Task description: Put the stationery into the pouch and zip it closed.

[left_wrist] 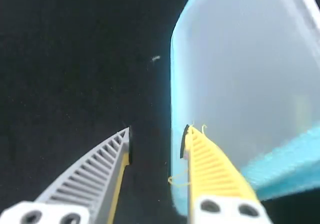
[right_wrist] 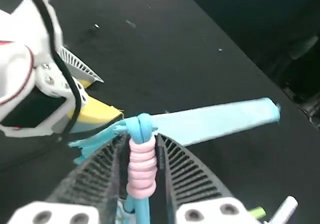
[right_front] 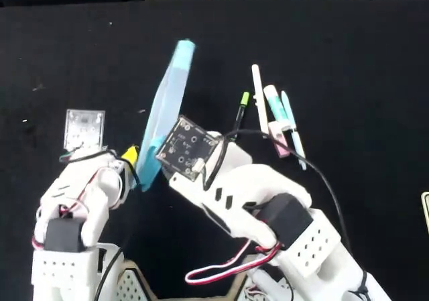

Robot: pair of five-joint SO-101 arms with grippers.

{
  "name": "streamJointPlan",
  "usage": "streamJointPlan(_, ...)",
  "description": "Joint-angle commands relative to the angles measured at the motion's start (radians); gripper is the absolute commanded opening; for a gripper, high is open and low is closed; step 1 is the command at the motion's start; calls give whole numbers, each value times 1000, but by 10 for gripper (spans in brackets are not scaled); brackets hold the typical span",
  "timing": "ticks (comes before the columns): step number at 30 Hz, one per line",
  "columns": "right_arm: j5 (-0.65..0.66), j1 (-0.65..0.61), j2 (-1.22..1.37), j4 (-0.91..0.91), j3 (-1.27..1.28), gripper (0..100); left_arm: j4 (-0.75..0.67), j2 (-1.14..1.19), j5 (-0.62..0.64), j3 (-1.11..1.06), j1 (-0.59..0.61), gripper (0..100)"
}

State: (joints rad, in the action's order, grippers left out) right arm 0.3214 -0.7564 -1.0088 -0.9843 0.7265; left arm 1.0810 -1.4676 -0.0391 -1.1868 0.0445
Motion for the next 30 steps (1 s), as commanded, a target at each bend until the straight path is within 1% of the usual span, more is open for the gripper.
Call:
streamJointPlan(1,3,-38,-22,31,-74,11,49,-74,-37,45,12,182)
streamJointPlan(5,3,-37,-24,29,-101,11,38,-98,-86,-59,13,182)
streamJointPlan(8,3,-37,-24,29,-107,11,-12,-98,-89,-114,22,182)
streamJointPlan(12,3,-34,-24,34,-107,11,-98,-91,-83,-136,50,182)
streamJointPlan(14,2,-12,-18,71,-108,11,-112,-91,-81,-150,16,182)
streamJointPlan(17,-6,23,-15,164,-102,11,-112,-89,-78,-168,-76,182)
streamJointPlan(19,-6,28,-12,212,-104,11,-118,-89,-40,-188,-136,182)
streamJointPlan(22,-6,26,25,245,-124,11,-186,-89,18,-231,-199,182)
streamJointPlan(26,-8,26,111,219,-162,11,-272,-89,55,-269,-266,182)
streamJointPlan(30,-8,25,139,75,-202,11,-278,-89,60,-292,-280,182)
